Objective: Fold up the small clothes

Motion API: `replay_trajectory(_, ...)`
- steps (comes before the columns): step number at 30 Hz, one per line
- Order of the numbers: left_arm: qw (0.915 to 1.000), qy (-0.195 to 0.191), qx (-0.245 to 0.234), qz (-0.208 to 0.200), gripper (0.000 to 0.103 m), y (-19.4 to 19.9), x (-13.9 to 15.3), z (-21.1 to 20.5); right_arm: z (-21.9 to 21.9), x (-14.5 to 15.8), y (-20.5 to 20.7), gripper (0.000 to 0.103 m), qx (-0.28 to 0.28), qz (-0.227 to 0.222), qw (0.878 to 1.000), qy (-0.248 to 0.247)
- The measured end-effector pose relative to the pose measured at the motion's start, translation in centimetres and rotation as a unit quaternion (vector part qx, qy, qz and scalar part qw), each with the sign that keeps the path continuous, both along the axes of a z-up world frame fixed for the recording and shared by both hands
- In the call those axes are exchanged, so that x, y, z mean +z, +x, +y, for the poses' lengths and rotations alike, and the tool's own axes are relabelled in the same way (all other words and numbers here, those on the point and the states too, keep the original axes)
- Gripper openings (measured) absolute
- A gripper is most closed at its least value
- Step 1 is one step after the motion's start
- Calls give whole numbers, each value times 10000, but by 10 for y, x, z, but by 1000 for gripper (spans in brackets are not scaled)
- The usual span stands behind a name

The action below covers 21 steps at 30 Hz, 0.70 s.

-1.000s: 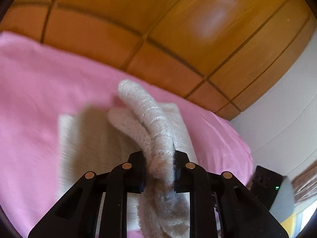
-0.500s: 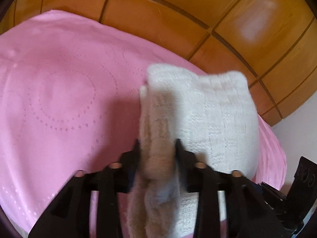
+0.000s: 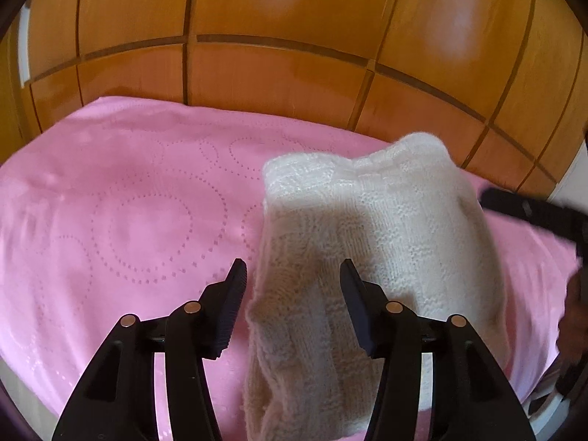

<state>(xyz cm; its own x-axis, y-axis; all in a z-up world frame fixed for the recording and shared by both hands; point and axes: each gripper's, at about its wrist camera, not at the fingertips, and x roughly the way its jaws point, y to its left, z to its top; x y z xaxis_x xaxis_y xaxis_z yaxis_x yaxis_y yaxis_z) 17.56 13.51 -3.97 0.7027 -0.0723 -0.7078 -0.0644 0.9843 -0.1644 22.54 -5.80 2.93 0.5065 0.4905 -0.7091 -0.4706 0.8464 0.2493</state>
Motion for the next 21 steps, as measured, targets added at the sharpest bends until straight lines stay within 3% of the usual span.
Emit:
replay_trajectory(12, 9998, 126, 1, 138, 52, 4, -11, -2, 0, -12, 49, 57, 120, 417, 9982, -415)
replay_trajectory(18, 9996, 122, -47, 260, 52, 6, -24, -2, 3, -58, 76, 63, -61, 950, 9942, -490)
replay_trajectory(21, 9996, 40, -2, 285, 56, 6, -30, 2, -5, -75, 84, 66, -266, 1206, 9923, -134)
